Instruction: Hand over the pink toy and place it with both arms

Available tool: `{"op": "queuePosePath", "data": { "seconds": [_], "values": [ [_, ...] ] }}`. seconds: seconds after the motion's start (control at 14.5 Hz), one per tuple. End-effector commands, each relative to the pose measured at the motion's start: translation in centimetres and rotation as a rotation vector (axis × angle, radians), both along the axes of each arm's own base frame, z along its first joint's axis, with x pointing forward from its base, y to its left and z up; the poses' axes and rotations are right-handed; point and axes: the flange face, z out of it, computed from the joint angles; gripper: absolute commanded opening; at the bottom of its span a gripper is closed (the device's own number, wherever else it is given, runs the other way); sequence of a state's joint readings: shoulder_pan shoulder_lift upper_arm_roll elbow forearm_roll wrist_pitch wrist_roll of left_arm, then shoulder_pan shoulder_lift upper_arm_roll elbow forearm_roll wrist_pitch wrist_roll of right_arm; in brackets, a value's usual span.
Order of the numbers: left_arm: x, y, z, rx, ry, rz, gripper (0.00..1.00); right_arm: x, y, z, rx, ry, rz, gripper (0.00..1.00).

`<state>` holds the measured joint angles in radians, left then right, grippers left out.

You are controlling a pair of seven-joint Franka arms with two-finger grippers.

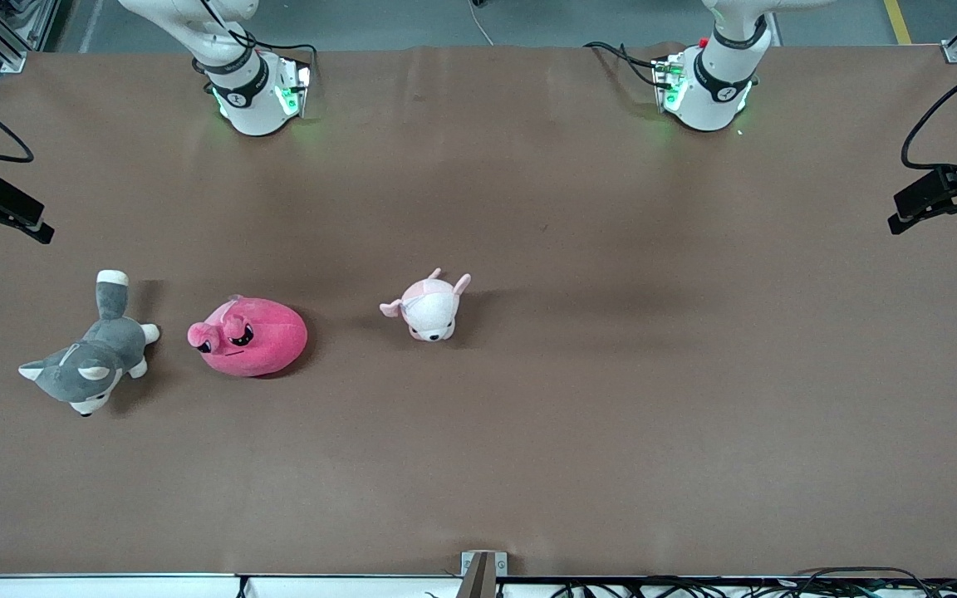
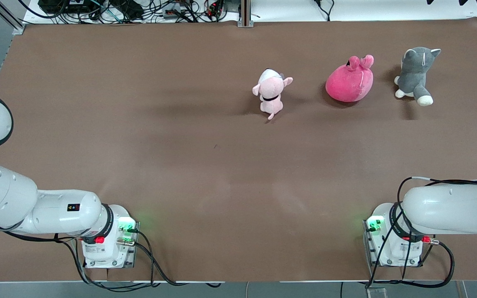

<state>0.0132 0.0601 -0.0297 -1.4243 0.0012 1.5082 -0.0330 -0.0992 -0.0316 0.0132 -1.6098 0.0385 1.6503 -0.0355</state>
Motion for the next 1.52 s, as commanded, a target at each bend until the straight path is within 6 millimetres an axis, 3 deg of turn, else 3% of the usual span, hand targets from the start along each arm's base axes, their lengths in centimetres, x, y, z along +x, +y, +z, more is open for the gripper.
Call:
{"op": "queuePosePath", "data": {
  "seconds": [0.0, 0.55, 0.76, 1.45],
  "values": [
    [-0.5, 0.0, 0.8, -0.009, -0.011, -0.007, 1.00, -1.1, 0.1, -0.2, -0.023, -0.004, -0.002, 1.00],
    [-2.2, -0.6, 1.2, -0.051, -0.006, -0.016, 1.00, -1.3, 0.0, -0.3, -0.071, 0.007, 0.016, 1.00],
    [-3.6, -0.9, 0.6, -0.064, 0.009, -0.016, 1.00, -2.7, 0.1, -0.8, -0.072, 0.007, 0.017, 1.00],
    [-3.4, -1.0, 0.7, -0.064, 0.002, -0.016, 1.00, -3.1, 0.0, -0.6, -0.073, 0.000, 0.012, 1.00]
  ]
}}
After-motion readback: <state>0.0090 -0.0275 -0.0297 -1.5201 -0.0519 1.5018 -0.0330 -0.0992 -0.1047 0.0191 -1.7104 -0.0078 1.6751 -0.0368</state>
